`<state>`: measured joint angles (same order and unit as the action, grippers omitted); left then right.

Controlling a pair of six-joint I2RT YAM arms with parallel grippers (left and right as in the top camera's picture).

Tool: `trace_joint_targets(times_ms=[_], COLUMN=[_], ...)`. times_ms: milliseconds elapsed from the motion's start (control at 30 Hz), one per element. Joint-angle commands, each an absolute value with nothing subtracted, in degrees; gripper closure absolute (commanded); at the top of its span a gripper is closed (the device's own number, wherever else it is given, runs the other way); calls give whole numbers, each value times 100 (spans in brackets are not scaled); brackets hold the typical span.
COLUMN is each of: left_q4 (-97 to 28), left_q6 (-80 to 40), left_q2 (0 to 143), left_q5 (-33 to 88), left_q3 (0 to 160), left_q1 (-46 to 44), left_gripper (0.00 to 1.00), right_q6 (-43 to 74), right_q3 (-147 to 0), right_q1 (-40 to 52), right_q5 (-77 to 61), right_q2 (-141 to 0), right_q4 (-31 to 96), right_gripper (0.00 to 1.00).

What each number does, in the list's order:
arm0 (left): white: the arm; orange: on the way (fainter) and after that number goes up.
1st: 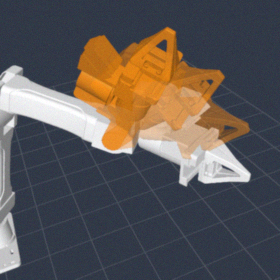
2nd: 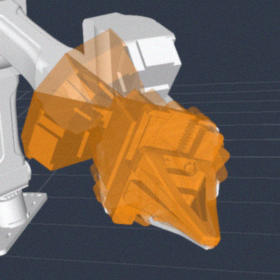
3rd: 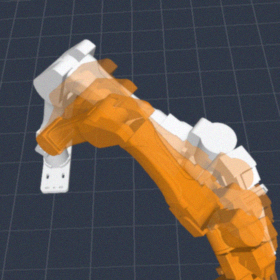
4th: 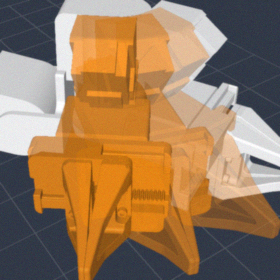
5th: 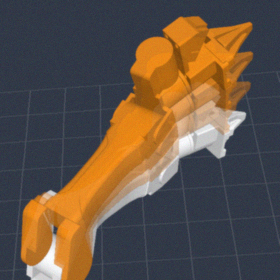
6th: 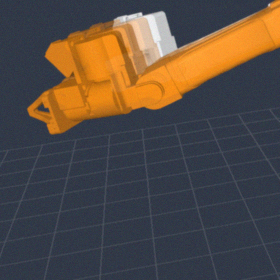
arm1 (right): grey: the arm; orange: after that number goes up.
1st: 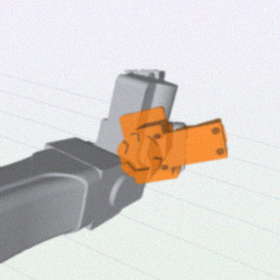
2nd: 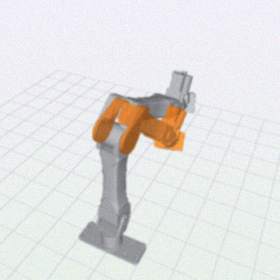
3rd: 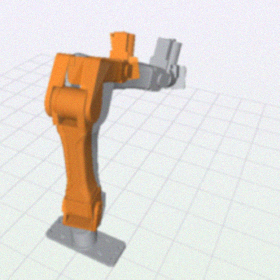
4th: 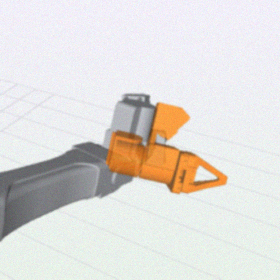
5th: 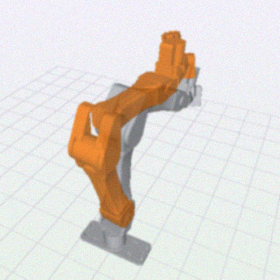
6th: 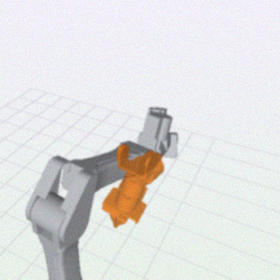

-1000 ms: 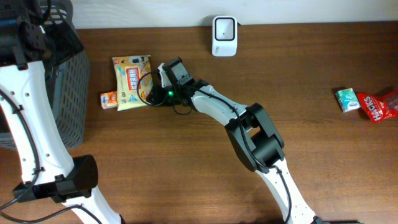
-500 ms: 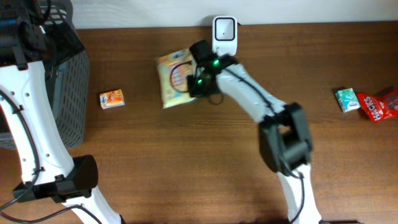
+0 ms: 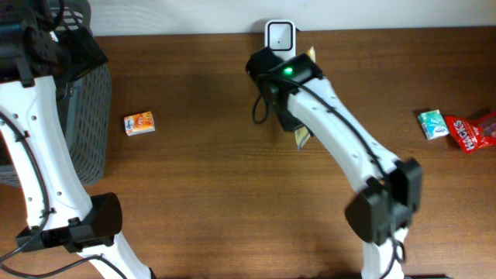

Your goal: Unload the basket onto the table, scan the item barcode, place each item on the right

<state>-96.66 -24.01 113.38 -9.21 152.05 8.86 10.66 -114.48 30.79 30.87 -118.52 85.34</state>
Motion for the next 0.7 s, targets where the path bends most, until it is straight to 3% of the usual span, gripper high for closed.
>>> trace_joint_targets(times_ms=[0, 267, 500, 533, 567, 600, 667], left_q4=[-9671, -9671, -9671, -9671, -9671, -9671, -9671], left_q6=[-2261, -2263, -2263, -2263, -2261, -2263, -2261], left_q2=[11386, 11386, 11386, 11386, 11386, 11386, 11386], left_q5=[-856, -851, -764, -766, -766, -768, -768], left_q3=[15185, 15185, 15185, 15185, 15185, 15185, 15185], left_q1=[906, 906, 906, 906, 906, 906, 906], left_gripper=[1, 1, 1, 1, 1, 1, 1], right_q6=[1404, 1402, 1396, 1398, 1398, 1398, 1402], right_q3=[-11439, -11448, -11465, -11465, -11465, -11467, -11467], right_q1=[3122, 3240, 4156, 4276, 4410, 4521, 4672], right_q5=[3288, 2746, 2353, 2307, 2235, 2139, 1946], right_q2=[-12276, -12702, -12713, -12715, -12715, -12715, -12713], right_q4=[8882, 9148, 8665, 8613, 8523, 8418, 8208], right_gripper=[96, 96, 96, 94, 81, 77, 80])
